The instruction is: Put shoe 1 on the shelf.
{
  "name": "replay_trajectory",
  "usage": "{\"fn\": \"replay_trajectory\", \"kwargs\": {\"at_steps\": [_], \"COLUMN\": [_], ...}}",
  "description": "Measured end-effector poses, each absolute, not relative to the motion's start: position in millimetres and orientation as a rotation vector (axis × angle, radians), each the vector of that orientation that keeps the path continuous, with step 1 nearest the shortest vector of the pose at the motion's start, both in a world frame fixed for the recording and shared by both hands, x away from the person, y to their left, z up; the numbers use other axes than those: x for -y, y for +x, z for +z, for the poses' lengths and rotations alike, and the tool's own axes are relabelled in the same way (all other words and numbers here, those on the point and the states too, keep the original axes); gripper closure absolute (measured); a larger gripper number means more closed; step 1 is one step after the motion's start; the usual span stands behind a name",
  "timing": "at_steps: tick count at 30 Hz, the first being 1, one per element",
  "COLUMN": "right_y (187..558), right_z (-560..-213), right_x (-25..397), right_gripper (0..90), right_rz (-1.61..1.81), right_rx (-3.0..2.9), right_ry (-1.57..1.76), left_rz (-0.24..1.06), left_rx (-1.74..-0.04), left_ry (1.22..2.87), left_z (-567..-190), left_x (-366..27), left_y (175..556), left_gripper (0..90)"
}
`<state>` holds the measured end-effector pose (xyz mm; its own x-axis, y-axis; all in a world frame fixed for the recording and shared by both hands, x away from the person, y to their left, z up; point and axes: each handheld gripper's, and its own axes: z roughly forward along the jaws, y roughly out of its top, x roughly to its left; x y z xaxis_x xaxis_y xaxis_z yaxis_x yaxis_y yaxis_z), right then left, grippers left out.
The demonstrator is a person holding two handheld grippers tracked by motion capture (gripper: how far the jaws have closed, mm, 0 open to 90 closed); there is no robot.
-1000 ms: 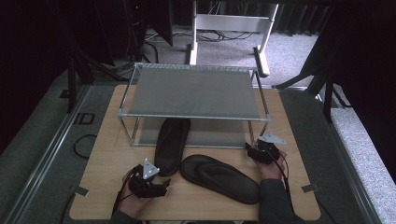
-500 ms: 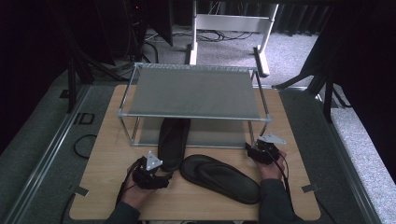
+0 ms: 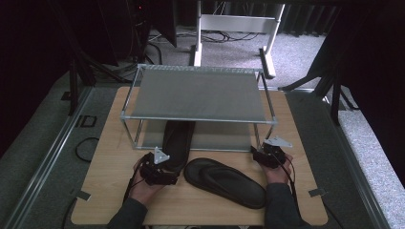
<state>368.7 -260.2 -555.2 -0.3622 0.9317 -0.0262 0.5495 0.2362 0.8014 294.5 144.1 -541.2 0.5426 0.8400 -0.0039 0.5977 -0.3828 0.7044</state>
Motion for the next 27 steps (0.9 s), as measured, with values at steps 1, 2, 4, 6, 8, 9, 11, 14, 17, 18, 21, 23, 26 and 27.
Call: {"fn": "replay_trajectory", "kwargs": {"at_steps": [1, 2, 4, 6, 8, 9, 11, 14, 17, 18, 21, 23, 26, 27], "right_y": [369, 369, 369, 369, 369, 369, 369, 369, 369, 369, 369, 369, 369, 369], "right_z": [-555, -555, -555, -555, -555, -555, -555, -555, -555, -555, -555, -555, -555, -555], "right_x": [260, 260, 260, 261, 261, 261, 260, 260, 261, 261, 261, 261, 261, 261], "right_gripper": [41.5, 41.5, 41.5, 41.5, 41.5, 41.5, 41.5, 41.5, 41.4, 41.5, 41.4, 41.4, 41.4, 41.4], "right_rz": [0.984, 0.984, 0.985, 0.986, 0.986, 0.987, 0.986, 0.986, 0.987, 0.986, 0.987, 0.987, 0.988, 0.987], "right_rx": [-2.005, -2.005, -2.006, -2.007, -2.007, -2.007, -2.007, -2.007, -2.007, -2.008, -2.008, -2.008, -2.008, -2.009], "right_ry": [1.352, 1.352, 1.353, 1.354, 1.354, 1.354, 1.354, 1.353, 1.355, 1.354, 1.356, 1.354, 1.356, 1.354], "left_rz": [0.479, 0.484, 0.495, 0.491, 0.490, 0.489, 0.496, 0.499, 0.499, 0.501, 0.514, 0.529, 0.539, 0.537], "left_rx": [-1.151, -1.152, -1.160, -1.164, -1.164, -1.163, -1.153, -1.142, -1.126, -1.121, -1.112, -1.117, -1.115, -1.120], "left_ry": [2.126, 2.130, 2.126, 2.123, 2.123, 2.123, 2.130, 2.127, 2.130, 2.131, 2.142, 2.141, 2.126, 2.112], "left_z": [-541, -541, -540, -539, -539, -539, -539, -540, -540, -540, -541, -542, -544, -545], "left_x": [-144, -144, -147, -150, -153, -154, -154, -154, -151, -149, -142, -135, -129, -128], "left_y": [296, 297, 299, 301, 303, 304, 307, 313, 321, 325, 331, 335, 339, 341], "left_gripper": [11.5, 12.2, 14.7, 16.7, 18.0, 18.1, 18.7, 18.8, 19.2, 19.6, 20.3, 20.6, 21.5, 21.5]}}
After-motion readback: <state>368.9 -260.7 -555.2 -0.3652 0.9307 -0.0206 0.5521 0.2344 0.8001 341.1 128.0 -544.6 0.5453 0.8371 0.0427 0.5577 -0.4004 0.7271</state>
